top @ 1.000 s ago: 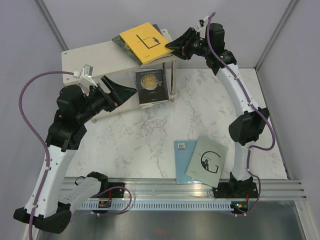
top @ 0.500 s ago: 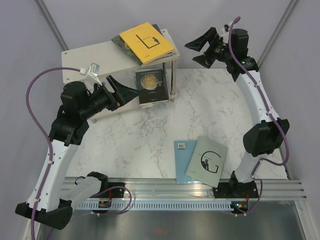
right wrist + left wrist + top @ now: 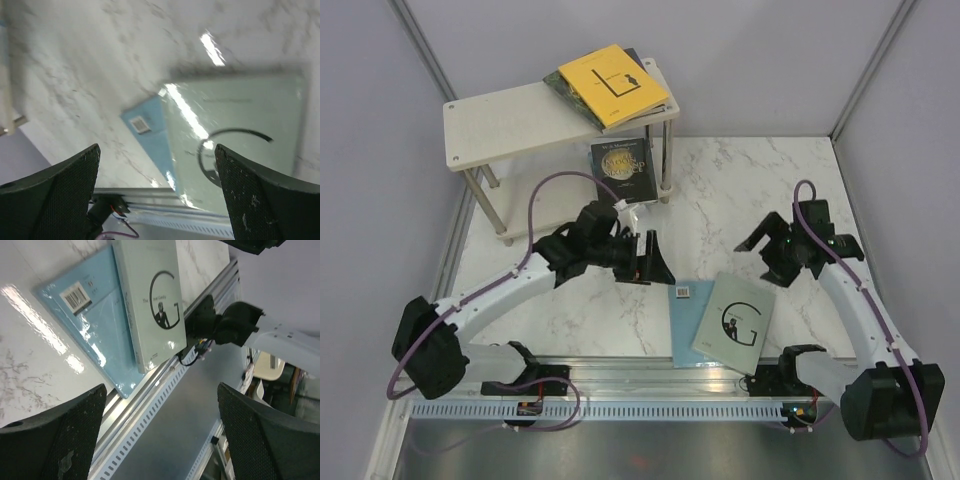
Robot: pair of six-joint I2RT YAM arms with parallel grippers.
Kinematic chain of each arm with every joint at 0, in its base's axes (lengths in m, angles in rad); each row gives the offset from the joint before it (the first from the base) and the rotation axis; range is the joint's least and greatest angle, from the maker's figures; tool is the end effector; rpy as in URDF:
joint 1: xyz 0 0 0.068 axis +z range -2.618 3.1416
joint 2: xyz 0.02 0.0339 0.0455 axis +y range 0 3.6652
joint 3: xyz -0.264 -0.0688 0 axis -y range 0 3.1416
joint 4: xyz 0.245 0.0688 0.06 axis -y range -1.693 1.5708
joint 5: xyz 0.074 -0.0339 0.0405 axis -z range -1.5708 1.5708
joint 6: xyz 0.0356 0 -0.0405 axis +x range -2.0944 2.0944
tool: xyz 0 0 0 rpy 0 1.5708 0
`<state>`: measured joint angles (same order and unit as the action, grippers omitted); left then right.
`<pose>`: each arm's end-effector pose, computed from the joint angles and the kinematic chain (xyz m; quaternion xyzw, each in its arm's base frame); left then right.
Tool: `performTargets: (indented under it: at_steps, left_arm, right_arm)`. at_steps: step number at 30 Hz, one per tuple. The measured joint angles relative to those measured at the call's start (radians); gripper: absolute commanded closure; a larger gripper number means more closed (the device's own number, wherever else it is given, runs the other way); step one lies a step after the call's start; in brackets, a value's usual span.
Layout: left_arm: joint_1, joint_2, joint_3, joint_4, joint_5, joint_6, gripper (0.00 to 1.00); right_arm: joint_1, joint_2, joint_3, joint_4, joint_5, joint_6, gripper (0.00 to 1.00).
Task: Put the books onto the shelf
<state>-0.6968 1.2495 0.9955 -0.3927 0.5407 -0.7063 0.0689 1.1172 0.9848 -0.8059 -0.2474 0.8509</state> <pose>0.1970 -0.1888 0.2975 0.1150 0.8632 -0.4599 0.1738 0.2181 0.0238 0.2904 0.3240 0.8866 0.2421 0.2245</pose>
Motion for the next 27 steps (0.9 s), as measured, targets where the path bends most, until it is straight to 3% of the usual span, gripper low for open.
performTargets:
  at_steps: [5, 16, 21, 27]
  left_arm:
    - [-0.097, 0.115, -0.124, 0.161, 0.031, -0.024, 0.05]
    - [-0.311, 0.431, -0.135, 0.377, 0.022, -0.093, 0.05]
    - [-0.339, 0.492, -0.117, 0.448, 0.007, -0.129, 0.05]
    - [-0.336, 0.568, -0.124, 0.637, 0.067, -0.222, 0.09]
  right_arm:
    - [-0.002, -0.157, -0.251, -0.101, 0.022, 0.026, 0.02]
    - [-0.002, -0.301, -0.395, -0.141, 0.038, 0.034, 0.02]
    - [-0.002, -0.304, -0.442, -0.138, 0.039, 0.034, 0.02]
    - [-0.007, -0.332, -0.509, -0.087, 0.012, 0.045, 0.12]
